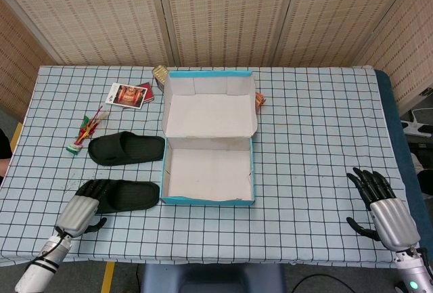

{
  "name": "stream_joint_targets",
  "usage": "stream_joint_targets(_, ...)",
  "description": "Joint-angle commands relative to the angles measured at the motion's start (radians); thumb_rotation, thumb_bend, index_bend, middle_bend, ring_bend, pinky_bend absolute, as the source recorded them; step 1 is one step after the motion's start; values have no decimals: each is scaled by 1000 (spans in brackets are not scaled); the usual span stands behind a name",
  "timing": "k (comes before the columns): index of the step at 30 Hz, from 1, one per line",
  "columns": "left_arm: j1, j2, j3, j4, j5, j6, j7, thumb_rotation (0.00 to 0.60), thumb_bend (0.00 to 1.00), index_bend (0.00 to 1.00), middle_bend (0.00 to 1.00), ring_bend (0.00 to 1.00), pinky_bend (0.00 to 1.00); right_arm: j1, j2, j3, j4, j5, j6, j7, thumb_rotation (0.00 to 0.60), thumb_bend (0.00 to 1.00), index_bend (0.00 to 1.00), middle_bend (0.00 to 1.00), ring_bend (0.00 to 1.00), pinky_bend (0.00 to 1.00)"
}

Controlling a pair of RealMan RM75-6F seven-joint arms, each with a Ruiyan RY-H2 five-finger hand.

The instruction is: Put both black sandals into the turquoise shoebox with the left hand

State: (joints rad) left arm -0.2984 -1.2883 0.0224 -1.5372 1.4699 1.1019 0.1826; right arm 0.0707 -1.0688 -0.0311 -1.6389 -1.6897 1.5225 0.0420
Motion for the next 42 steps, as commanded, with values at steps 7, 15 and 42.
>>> stream_joint_targets(7, -26, -25, -10, 18, -64, -51, 28, 600, 340, 0, 0, 0, 0, 1, 0, 0, -3, 3, -7, -6, 600, 126, 0, 0, 0, 0)
stream_joint_targets(15, -45, -55, -18, 58, -78, -60, 19, 600, 341, 0, 0, 0, 0, 4, 2, 0, -7, 11, -18, -12, 600, 126, 0, 0, 0, 0)
stream_joint_targets(42, -76, -100, -14, 123, -138, -88, 64, 600, 523, 279, 337, 382, 284, 9, -2, -2, -22, 29, -50, -47, 600, 126, 0, 0, 0, 0)
